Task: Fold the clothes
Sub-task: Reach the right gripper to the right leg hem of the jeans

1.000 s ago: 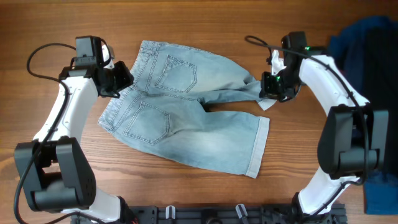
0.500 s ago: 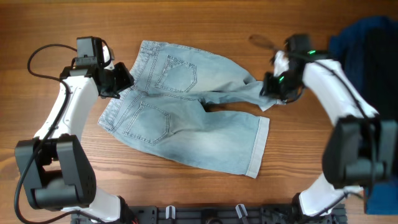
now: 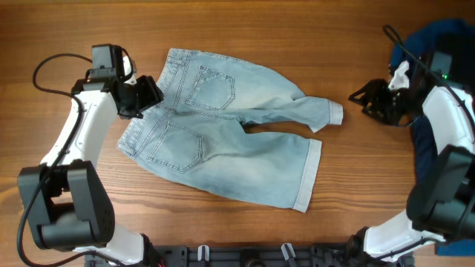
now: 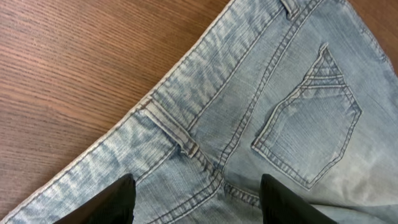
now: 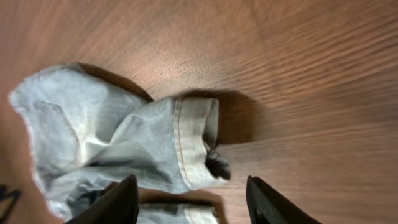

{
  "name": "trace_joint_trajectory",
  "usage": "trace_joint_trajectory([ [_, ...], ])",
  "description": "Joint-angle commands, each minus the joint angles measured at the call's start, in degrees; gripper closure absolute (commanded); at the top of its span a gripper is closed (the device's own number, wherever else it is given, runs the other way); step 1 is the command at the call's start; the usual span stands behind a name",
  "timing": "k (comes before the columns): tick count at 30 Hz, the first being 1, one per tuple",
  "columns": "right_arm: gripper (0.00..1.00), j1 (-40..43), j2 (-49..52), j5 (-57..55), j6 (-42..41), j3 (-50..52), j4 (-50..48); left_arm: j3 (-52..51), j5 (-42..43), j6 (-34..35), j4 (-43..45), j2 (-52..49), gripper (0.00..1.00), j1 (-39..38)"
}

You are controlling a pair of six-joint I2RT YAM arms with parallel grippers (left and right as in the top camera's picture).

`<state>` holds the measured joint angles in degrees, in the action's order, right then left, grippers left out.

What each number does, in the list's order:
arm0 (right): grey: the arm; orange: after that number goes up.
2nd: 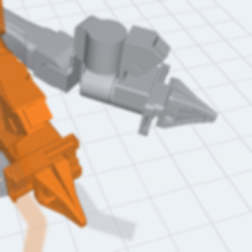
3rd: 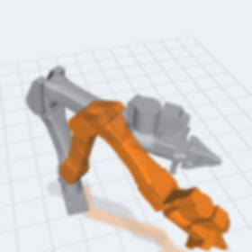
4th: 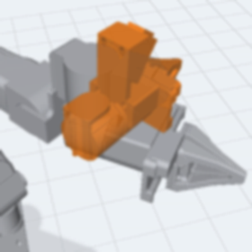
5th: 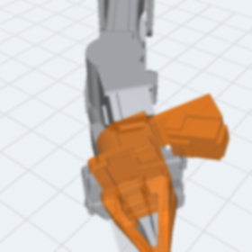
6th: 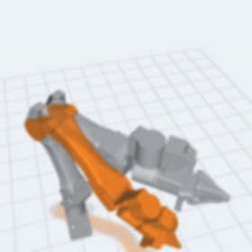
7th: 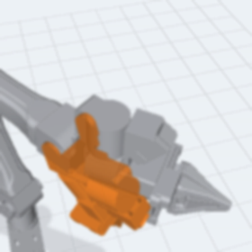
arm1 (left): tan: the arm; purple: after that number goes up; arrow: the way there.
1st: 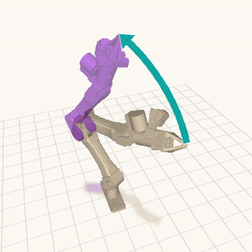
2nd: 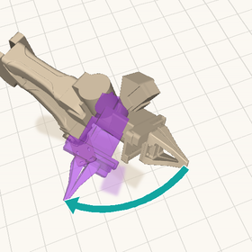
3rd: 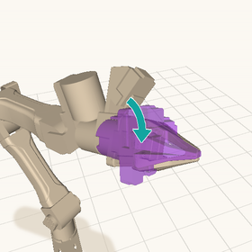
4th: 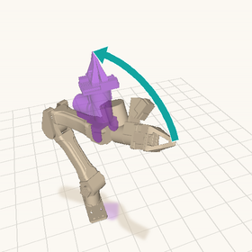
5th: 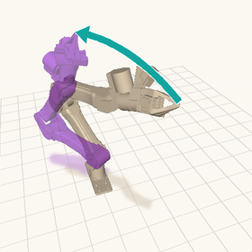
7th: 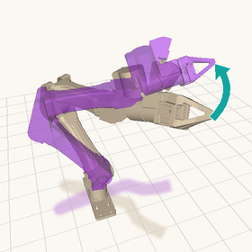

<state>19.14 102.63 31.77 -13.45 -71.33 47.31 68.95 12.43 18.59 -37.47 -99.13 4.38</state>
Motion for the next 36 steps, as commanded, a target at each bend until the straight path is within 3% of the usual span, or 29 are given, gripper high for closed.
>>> trace_joint_trajectory([
  [1,0.44,0.17,2.4,6.88,-3.89,1.57,-2.64,-0.37,-0.55,-0.37,-0.74,-0.66,0.36,-0.31],
  [25,0.46,-1.46,5.18,10.36,-16.74,13.62,-26.95,-0.37,-0.55,-0.35,-1.77,-0.66,0.29,-0.31],
  [36,0.46,-6.03,6.84,6.58,-20.17,13.62,-29.33,-0.37,-0.55,-0.35,-2.1,-0.66,0.27,-0.31],
])
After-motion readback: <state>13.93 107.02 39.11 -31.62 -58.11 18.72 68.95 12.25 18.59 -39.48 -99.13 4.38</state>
